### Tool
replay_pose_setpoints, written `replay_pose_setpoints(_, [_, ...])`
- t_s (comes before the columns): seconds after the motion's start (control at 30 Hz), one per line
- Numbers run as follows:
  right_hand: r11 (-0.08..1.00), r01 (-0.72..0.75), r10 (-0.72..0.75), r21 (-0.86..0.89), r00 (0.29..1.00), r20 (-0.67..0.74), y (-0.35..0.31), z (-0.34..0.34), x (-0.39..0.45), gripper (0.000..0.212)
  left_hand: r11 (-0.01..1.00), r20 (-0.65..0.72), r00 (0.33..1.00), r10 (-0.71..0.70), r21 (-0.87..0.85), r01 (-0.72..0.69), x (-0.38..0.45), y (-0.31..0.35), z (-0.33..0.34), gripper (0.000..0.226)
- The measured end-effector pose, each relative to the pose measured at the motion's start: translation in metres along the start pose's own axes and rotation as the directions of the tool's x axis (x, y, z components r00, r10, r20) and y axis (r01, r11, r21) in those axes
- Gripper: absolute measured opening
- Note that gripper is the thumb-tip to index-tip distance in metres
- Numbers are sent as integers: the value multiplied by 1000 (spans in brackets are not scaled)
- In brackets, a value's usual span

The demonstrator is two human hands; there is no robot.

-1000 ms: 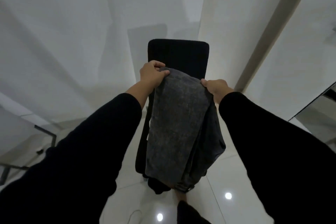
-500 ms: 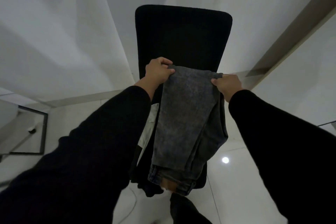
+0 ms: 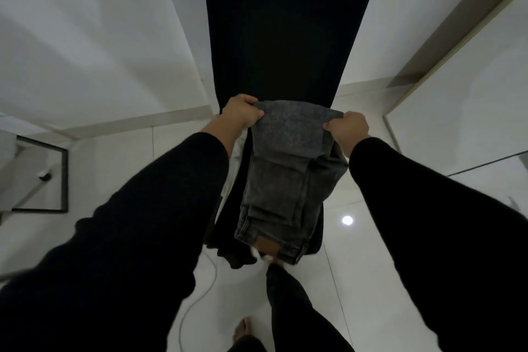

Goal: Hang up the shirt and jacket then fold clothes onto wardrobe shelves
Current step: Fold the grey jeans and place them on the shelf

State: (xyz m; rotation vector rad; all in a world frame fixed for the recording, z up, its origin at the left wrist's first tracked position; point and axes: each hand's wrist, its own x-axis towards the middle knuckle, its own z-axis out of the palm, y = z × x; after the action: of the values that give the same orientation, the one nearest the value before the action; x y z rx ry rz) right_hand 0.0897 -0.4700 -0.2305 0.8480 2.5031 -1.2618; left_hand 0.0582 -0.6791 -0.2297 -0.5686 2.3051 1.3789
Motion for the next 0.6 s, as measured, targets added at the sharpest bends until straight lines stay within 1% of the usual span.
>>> replay_pose_setpoints(0.07, [999, 9, -10, -33, 1000, -26, 19, 10, -31, 36, 1000, 14, 1000, -14, 9, 14, -23, -25, 1, 46])
replay_pose_setpoints(0.13, [999, 10, -12, -43, 999, -37, 41, 21, -62, 37, 1000, 19, 1000, -25, -18, 25, -49, -52, 3, 50])
replay_pose_setpoints(0.17, [999, 3, -4, -49, 1000, -20, 52, 26, -80, 35, 999, 13, 999, -33, -36, 33, -63, -68, 5, 53])
replay_pose_setpoints(0.2, [999, 9, -9, -39, 1000, -3, 67, 32, -93, 32, 997, 5, 999, -50, -51, 51, -76, -84, 7, 55])
replay_pose_setpoints(0.27, [999, -11, 13, -33, 999, 50, 96, 42, -120, 13, 990, -6, 995, -98, -101, 97, -96, -123, 15, 54])
replay_pose_setpoints(0.33, [996, -14, 21, -83, 996, 86, 123, 50, -143, 31, 974, 6, 988, -154, -166, 153, -108, -161, 27, 48])
replay_pose_setpoints(0.37, [993, -13, 26, -121, 994, 108, 136, 55, -150, 30, 960, 23, 981, -191, -205, 192, -114, -178, 34, 49])
replay_pose_setpoints(0.4, [986, 7, 15, -169, 991, 132, 149, 60, -154, 26, 939, 40, 972, -232, -250, 235, -121, -189, 41, 54])
replay_pose_setpoints(0.47, [972, 29, 19, -234, 980, 199, 169, 71, -157, 26, 893, 61, 952, -300, -334, 303, -124, -214, 58, 73])
replay_pose_setpoints(0.5, [964, 25, 39, -265, 972, 233, 177, 77, -157, 29, 876, 58, 945, -321, -361, 319, -124, -224, 66, 82])
replay_pose_setpoints(0.57, [954, 11, 73, -300, 961, 268, 190, 87, -152, 41, 846, 44, 935, -352, -413, 338, -120, -241, 80, 85])
replay_pose_setpoints(0.6, [958, -13, 91, -285, 961, 261, 196, 93, -146, 48, 826, 34, 926, -377, -440, 352, -121, -245, 85, 85])
